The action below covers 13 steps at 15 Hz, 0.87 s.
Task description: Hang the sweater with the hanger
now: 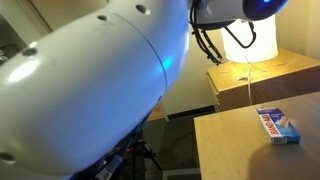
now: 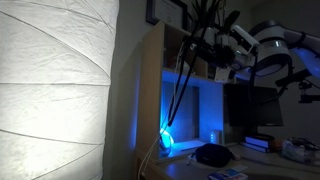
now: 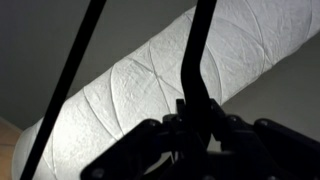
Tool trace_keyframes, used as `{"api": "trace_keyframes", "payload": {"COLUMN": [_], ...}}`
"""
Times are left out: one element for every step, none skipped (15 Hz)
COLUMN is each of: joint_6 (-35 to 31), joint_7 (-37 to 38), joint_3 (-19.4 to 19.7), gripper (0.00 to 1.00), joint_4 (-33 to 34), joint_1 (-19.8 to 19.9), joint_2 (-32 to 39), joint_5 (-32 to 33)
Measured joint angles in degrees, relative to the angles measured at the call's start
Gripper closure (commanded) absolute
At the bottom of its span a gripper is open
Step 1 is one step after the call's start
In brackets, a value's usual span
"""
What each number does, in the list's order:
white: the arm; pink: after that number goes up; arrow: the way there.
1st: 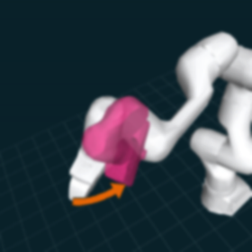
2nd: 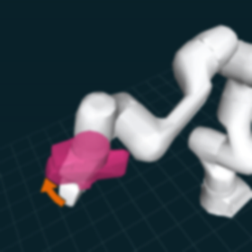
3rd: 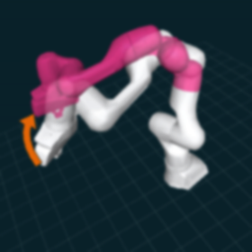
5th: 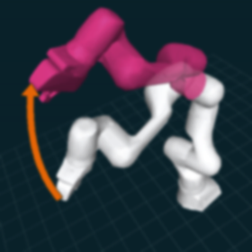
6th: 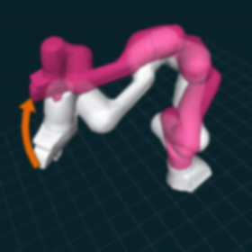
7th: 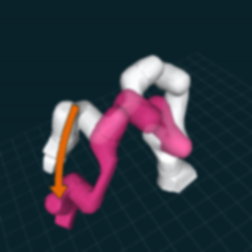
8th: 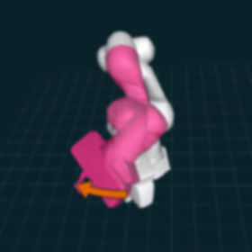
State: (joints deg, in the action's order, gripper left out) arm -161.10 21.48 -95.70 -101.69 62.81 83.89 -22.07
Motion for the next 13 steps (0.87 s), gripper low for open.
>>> {"api": "trace_keyframes", "payload": {"joint_6": [-1.93,-4.53,-7.17,-9.99,-11.96,-12.59,-12.68,-12.69,-12.70,-12.71,-12.72,-12.73,-12.74], "joint_7": [-4.10,-8.31,-12.66,-17.05,-20.41,-22.16,-22.49,-22.49,-22.49,-22.49,-22.49,-22.49,-22.49], "joint_3": [1.56,2.87,3.80,4.28,4.45,4.57,4.60,4.60,4.60,4.60,4.60,4.60,4.60], "gripper": [0.94,0.94,0.94,0.74,0.74,0.74,0.74,0.74,0.74,0.74,0.74,0.74,0.74], "joint_4": [0.50,0.83,1.09,1.39,1.59,1.78,1.93,2.04,2.11,2.11,2.11,2.11,2.11], "joint_1": [-0.02,-0.10,-0.20,-0.36,-0.47,-0.52,-0.54,-0.56,-0.57,-0.58,-0.59,-0.61,-0.63], "joint_2": [0.10,0.24,0.45,0.62,0.77,0.80,0.80,0.79,0.79,0.79,0.79,0.79,0.79], "joint_5": [-1.94,-3.61,-5.63,-8.10,-10.31,-11.41,-11.62,-11.62,-11.62,-11.62,-11.62,-11.62,-11.62]}}
